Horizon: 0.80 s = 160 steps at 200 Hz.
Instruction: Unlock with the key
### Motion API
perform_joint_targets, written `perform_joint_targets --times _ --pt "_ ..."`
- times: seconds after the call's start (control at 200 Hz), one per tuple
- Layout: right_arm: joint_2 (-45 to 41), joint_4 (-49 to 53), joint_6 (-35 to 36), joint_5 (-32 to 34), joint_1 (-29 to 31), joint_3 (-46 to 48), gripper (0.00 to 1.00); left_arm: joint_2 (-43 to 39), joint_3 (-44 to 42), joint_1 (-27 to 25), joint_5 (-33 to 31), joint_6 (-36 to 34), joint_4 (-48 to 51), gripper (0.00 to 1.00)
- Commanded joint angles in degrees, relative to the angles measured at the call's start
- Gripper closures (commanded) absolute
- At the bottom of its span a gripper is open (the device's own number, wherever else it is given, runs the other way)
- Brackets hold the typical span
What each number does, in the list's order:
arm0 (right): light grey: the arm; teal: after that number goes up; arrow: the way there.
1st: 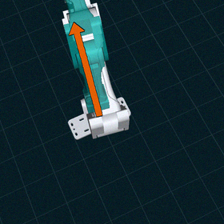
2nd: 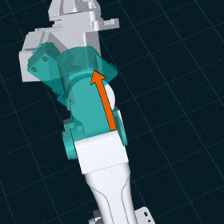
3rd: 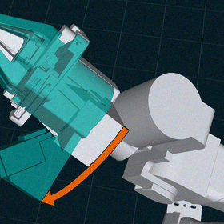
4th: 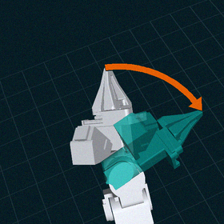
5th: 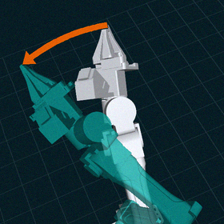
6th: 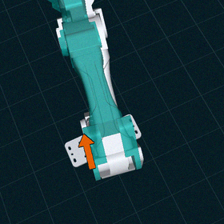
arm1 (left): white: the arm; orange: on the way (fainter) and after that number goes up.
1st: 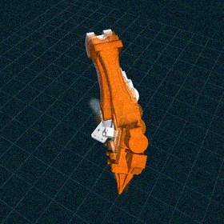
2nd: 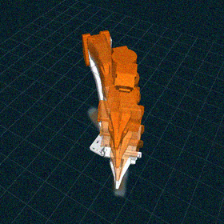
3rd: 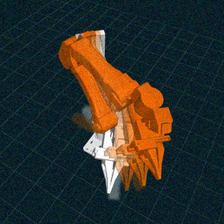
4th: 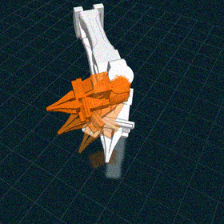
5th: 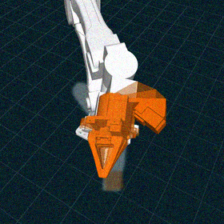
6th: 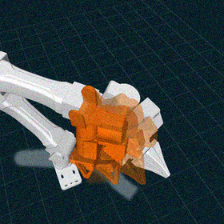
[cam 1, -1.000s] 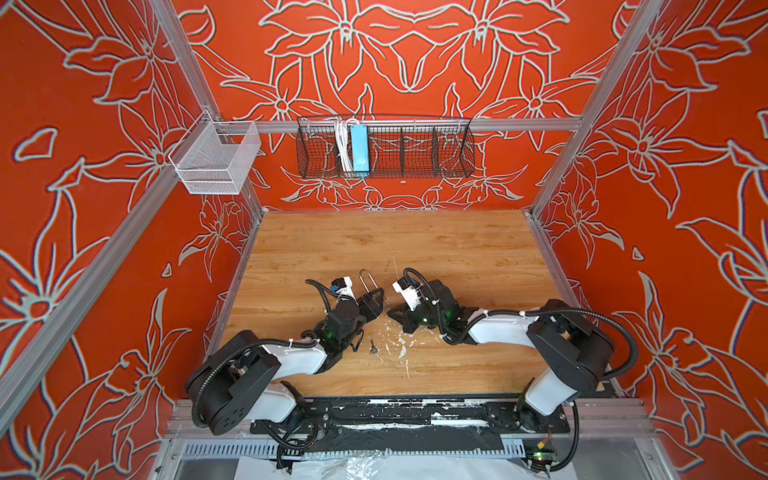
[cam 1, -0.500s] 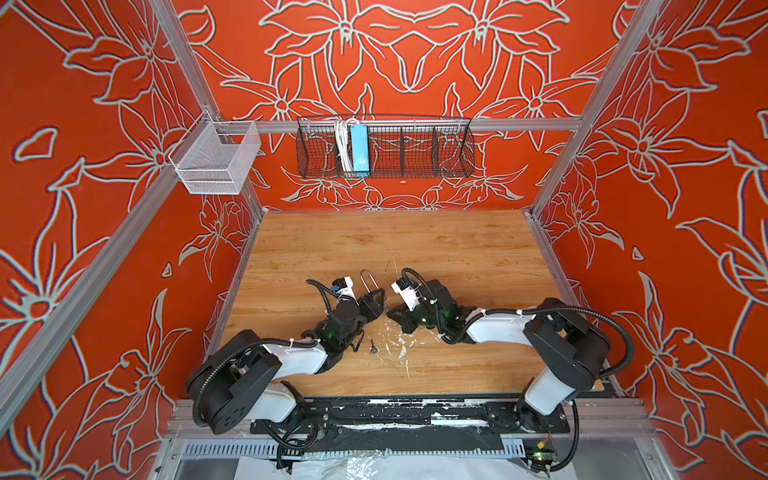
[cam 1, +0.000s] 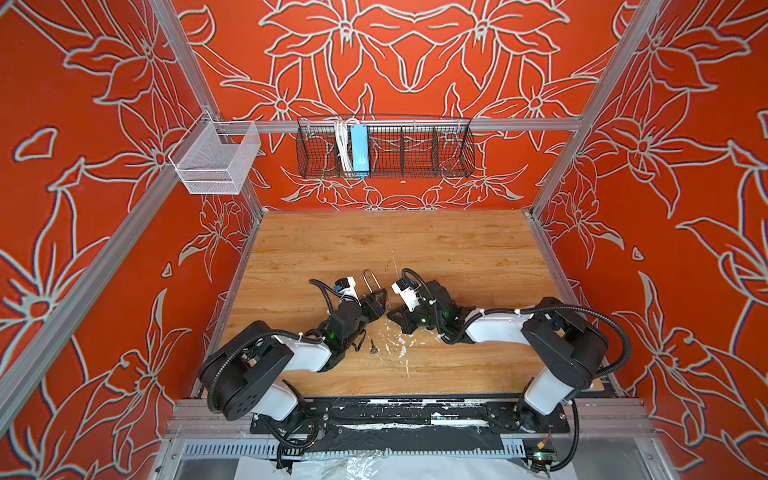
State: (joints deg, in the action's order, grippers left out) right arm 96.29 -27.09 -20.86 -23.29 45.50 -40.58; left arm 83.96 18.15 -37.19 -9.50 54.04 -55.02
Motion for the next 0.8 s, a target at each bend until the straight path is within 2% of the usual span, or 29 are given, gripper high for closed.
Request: perform_joint_targets --times 0.0,0.365,0.796 --pt "0.7 -2.2 -1.7 0.4 0.4 -1.3 1.0 0.4 1.3 -0.5 1.5 -1.0 -6.9 1.0" --pt "-1.1 -0.4 -2.0 3.5 0.1 -0.9 1.0 1.0 1.2 -0.6 1.1 -1.4 -6.7 1.0" --pt "-5.1 0.3 -1.2 6.3 -0.8 1.1 1.0 4.7 1.7 -0.6 4.3 -2.4 -11.1 1.0"
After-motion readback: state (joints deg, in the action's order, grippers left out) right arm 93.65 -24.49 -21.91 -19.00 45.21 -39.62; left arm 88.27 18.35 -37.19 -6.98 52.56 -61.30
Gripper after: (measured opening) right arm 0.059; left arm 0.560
